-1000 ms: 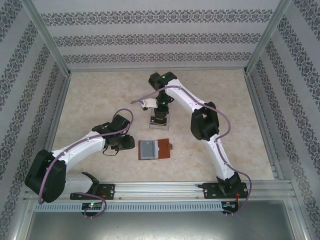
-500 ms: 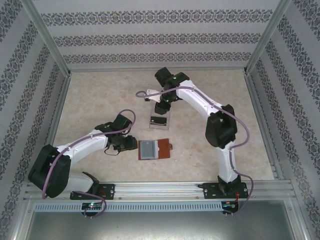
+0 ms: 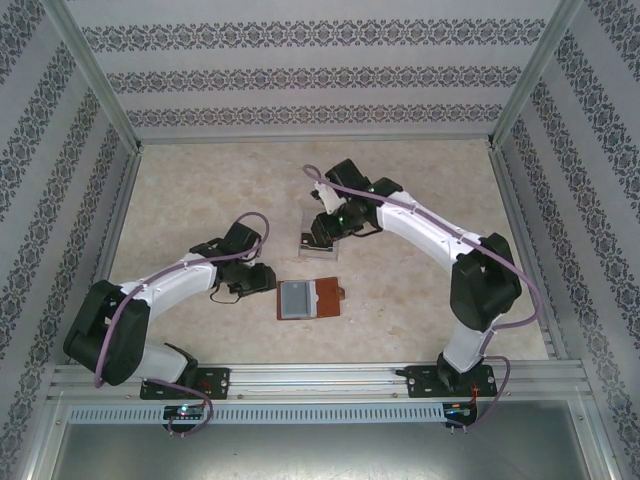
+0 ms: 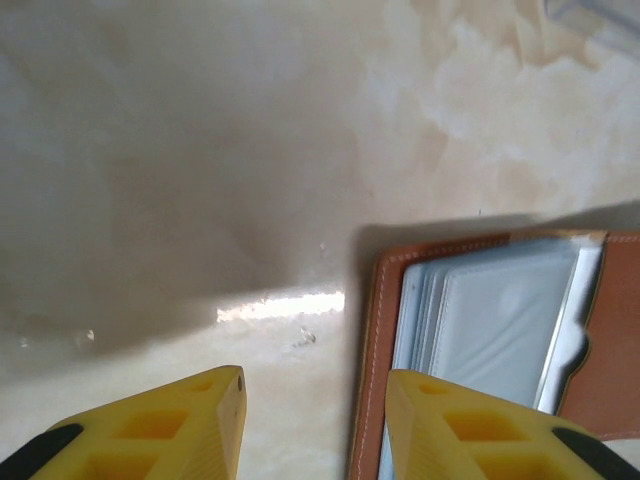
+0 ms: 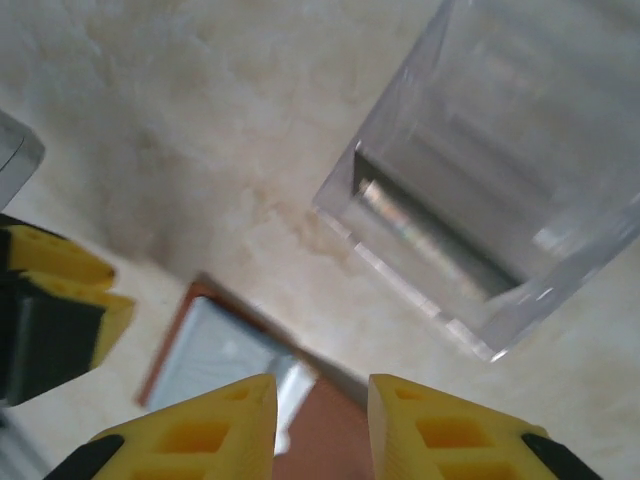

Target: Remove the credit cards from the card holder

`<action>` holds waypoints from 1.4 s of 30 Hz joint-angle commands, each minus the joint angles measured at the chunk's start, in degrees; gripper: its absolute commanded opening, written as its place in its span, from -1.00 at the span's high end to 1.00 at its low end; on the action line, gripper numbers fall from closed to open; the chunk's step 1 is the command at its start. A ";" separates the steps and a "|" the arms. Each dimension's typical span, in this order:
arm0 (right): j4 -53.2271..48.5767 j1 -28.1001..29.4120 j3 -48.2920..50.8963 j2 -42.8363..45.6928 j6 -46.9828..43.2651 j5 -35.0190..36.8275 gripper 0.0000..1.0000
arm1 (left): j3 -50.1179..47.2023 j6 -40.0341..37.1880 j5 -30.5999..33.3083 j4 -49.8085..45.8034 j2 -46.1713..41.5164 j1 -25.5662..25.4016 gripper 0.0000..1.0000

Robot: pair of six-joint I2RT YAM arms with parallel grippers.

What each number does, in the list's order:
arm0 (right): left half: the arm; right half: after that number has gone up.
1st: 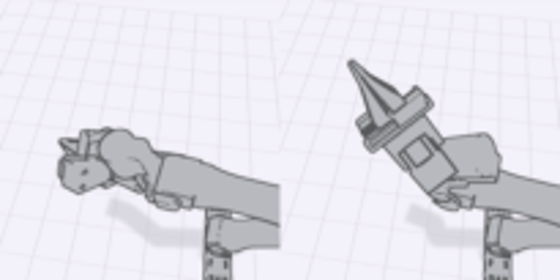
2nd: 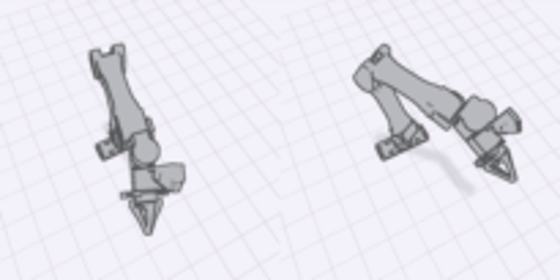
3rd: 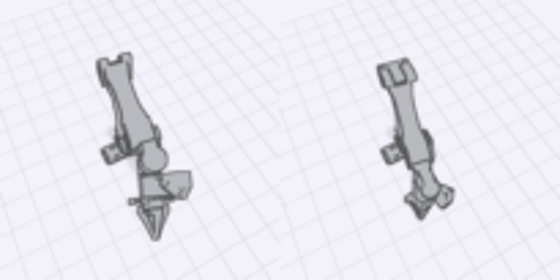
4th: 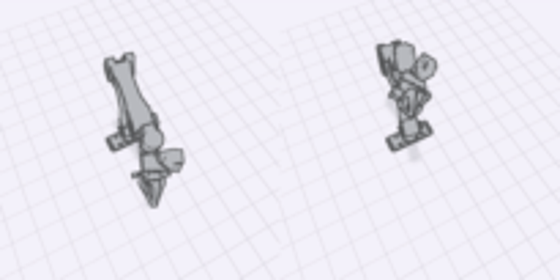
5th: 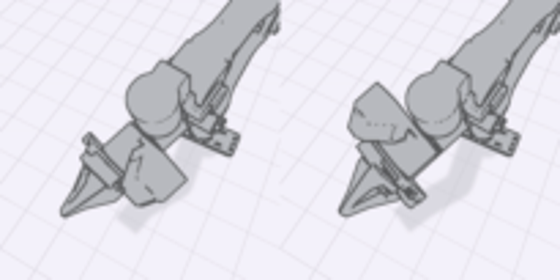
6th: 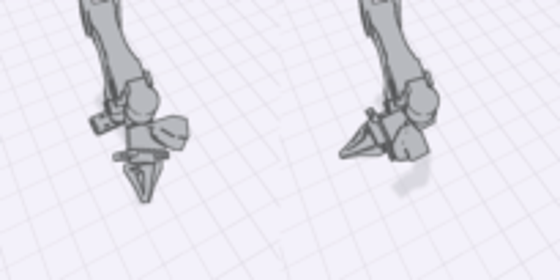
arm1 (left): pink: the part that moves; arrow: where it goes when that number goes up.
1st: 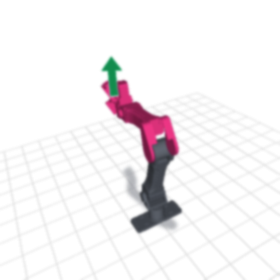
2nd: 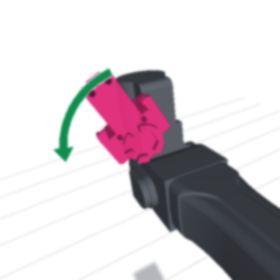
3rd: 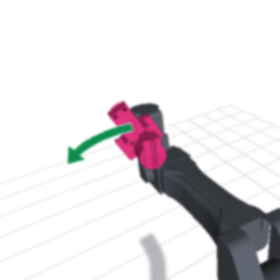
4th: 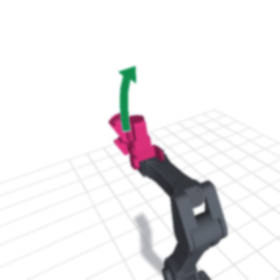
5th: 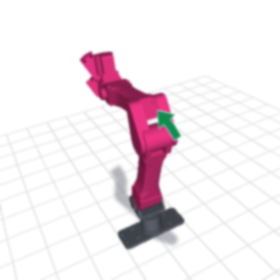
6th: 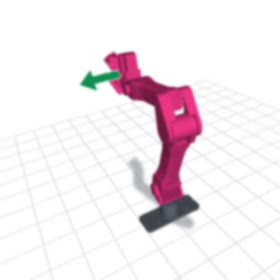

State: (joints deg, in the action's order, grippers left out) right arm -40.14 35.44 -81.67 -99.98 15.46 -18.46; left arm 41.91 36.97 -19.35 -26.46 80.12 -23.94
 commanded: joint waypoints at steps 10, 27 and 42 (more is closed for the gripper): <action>16.98 9.02 15.82 4.36 32.05 -10.81 0.24 | 6.50 -11.86 -4.03 -9.70 -3.28 15.28 0.16; 19.90 15.52 12.95 -5.71 36.74 -9.77 0.07 | 13.86 -19.73 2.25 -19.16 -6.86 17.65 0.03; 20.97 17.12 10.04 -11.15 37.31 -9.53 0.04 | 12.46 -20.25 2.35 -18.98 -7.40 17.97 -0.05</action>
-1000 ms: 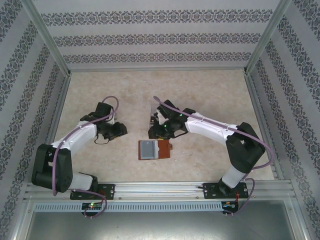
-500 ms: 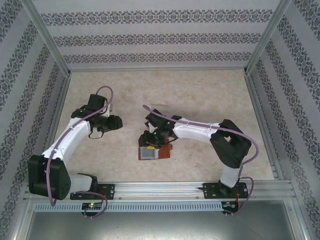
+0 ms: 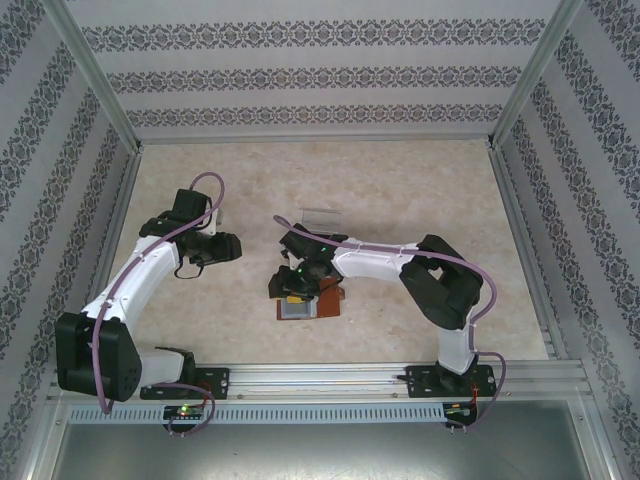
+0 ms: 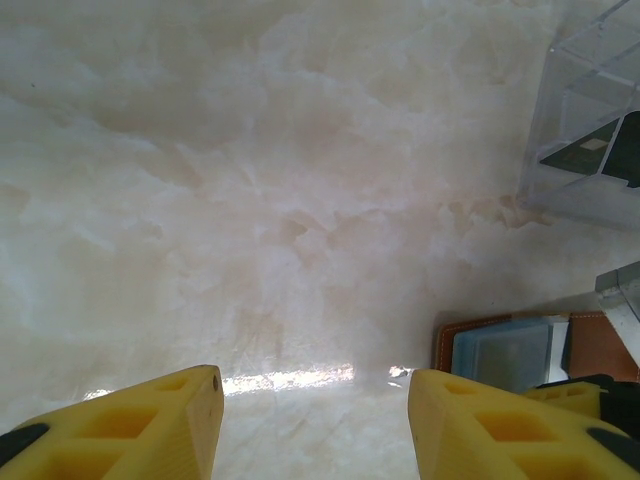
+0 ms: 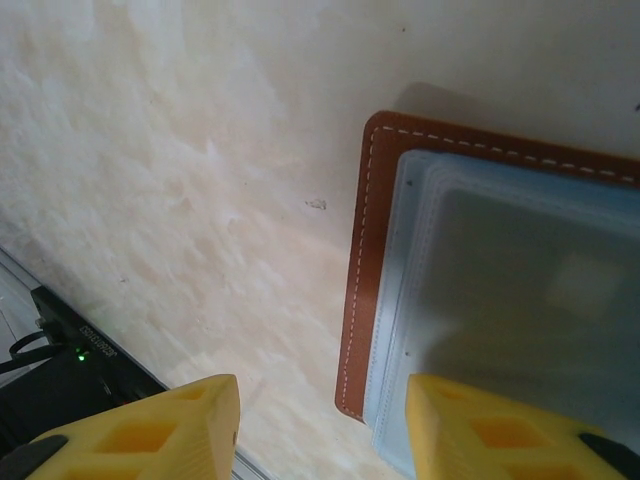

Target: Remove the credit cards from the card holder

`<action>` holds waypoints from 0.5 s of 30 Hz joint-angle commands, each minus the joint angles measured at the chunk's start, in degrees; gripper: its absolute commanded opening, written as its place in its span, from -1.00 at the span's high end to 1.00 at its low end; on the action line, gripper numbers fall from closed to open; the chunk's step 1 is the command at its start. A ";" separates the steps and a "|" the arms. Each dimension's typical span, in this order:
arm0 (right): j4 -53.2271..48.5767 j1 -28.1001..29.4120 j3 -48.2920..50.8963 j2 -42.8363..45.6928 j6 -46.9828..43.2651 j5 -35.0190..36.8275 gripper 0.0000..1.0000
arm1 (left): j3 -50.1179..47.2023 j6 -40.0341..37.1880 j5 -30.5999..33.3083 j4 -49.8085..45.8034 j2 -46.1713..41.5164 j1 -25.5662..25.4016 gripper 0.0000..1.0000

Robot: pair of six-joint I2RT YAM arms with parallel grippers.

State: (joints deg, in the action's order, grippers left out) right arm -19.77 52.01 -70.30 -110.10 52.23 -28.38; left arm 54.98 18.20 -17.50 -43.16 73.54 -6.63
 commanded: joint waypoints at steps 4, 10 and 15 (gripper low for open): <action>0.61 0.55 -1.59 -1.56 0.55 0.26 0.03 | -0.71 -1.51 0.22 -2.28 -0.78 0.74 -0.05; -2.25 0.54 -1.59 -1.97 0.21 2.21 0.03 | -0.76 -1.50 -0.15 -2.15 -0.90 0.83 -0.05; -7.48 0.63 -1.92 -1.00 -1.44 5.70 0.03 | -0.79 -1.62 -0.38 -2.20 -0.71 0.97 -0.05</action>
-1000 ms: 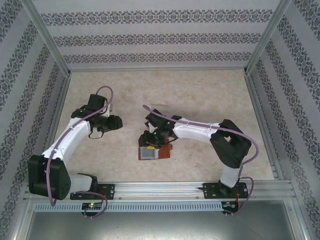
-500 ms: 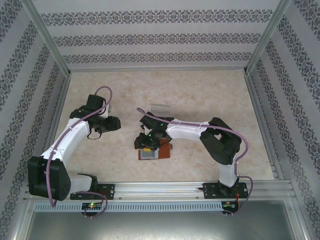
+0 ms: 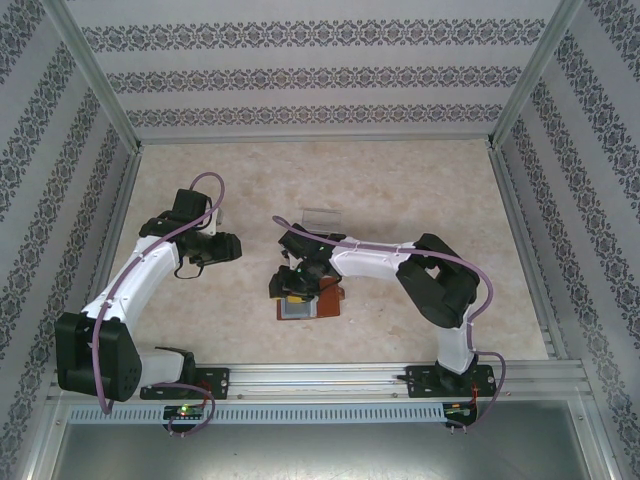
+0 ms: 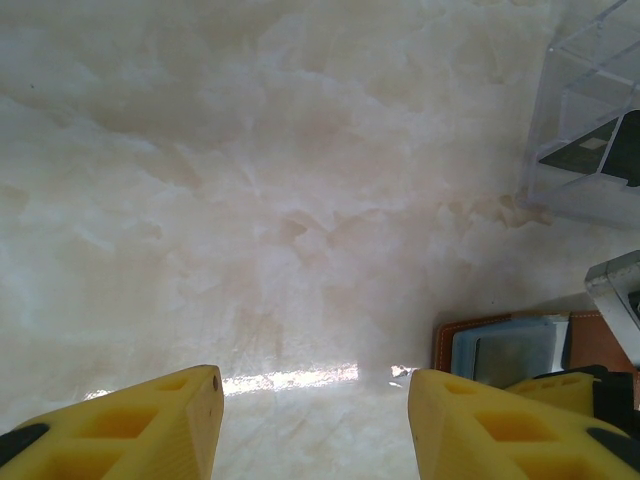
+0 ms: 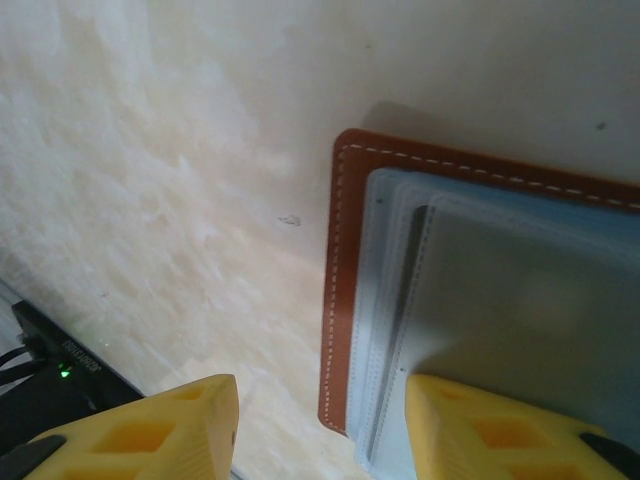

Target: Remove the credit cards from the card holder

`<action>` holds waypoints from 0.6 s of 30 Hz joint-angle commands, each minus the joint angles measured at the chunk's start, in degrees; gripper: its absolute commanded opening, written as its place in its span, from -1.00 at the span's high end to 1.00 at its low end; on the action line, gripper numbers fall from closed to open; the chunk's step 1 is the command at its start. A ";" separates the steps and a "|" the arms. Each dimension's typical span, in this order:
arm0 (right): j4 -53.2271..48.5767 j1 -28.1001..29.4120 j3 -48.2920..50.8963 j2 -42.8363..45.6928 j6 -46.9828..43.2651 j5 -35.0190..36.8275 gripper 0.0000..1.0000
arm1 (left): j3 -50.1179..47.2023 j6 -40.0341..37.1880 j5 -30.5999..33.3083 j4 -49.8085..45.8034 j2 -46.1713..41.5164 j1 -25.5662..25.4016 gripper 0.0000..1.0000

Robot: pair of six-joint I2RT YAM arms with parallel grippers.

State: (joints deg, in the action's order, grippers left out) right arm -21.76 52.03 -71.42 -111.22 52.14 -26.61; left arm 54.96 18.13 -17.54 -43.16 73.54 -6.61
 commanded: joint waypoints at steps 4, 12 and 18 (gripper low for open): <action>-9.69 0.67 -1.07 1.17 -2.63 6.71 0.03 | -0.76 -1.54 -0.51 -2.18 -0.62 0.93 -0.05; -19.03 1.04 -4.00 1.95 -4.72 13.55 0.03 | -0.83 -1.57 -0.85 -2.07 -0.58 1.02 -0.05; -27.63 1.84 -8.13 1.83 -5.99 20.18 0.01 | -0.97 -1.52 -1.34 -1.86 -0.30 1.05 -0.05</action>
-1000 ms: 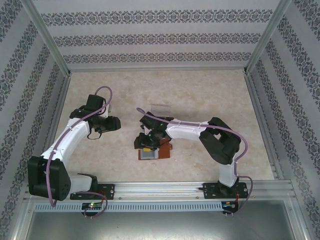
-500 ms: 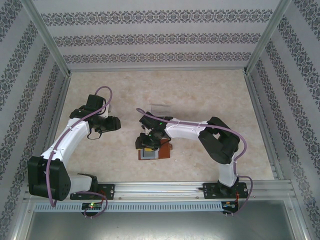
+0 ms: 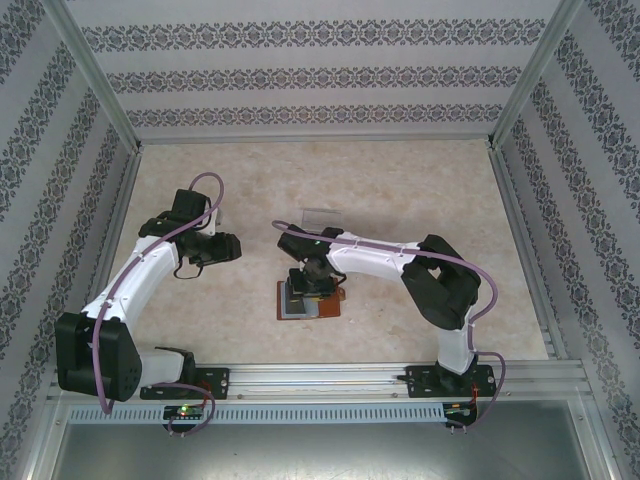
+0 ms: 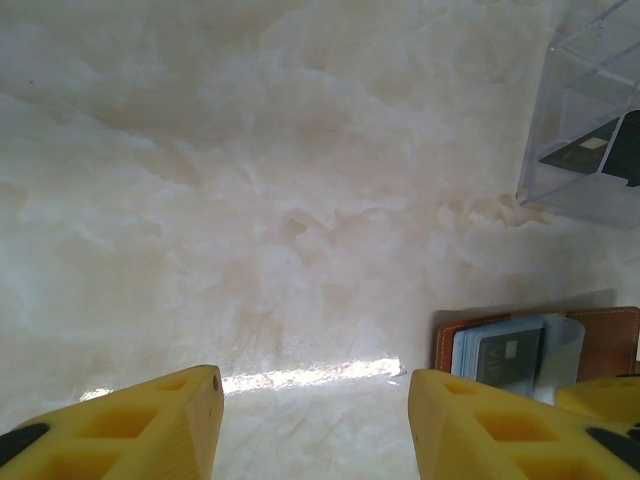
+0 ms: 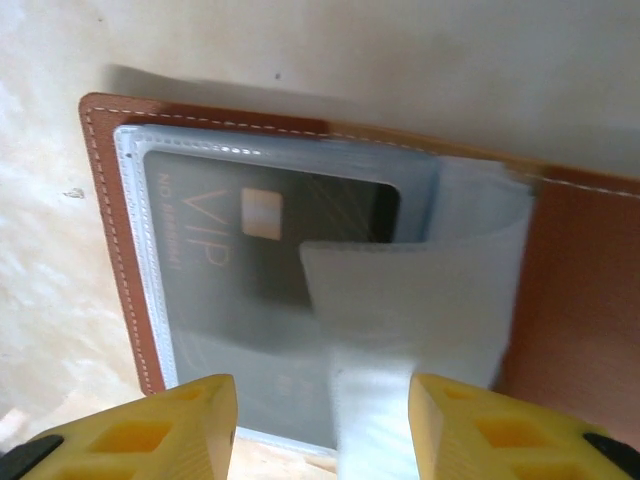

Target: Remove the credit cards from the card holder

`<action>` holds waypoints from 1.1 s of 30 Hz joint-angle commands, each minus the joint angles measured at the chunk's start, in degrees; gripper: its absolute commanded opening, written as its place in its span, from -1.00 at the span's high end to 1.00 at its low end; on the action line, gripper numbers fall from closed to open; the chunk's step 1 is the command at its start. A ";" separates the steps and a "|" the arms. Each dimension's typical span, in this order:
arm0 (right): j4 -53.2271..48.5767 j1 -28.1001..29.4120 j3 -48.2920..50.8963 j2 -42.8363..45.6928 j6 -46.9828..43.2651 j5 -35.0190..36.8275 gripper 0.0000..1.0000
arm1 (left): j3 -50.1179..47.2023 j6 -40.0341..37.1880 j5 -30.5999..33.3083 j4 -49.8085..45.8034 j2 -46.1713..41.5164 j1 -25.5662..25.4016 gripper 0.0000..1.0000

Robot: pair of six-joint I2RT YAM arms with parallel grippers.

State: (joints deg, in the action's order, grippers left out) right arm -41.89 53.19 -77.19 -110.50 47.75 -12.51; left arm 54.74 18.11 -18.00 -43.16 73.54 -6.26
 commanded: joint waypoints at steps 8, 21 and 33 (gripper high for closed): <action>-15.78 1.04 -5.87 0.80 -2.95 13.83 -0.06 | -0.65 -1.50 -1.17 -1.91 0.47 0.64 -0.05; -17.43 0.94 -3.32 2.19 -3.45 17.76 -0.08 | -0.50 -0.12 -2.21 -1.23 2.49 -2.64 -0.02; -2.26 -0.65 5.01 10.52 -0.90 6.04 -0.03 | -2.19 11.63 -1.18 8.07 10.44 -23.48 0.05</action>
State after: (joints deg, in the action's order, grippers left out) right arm -50.15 53.34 -74.98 -102.24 45.08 -1.15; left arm 53.82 24.45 -19.29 -39.27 82.26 -26.26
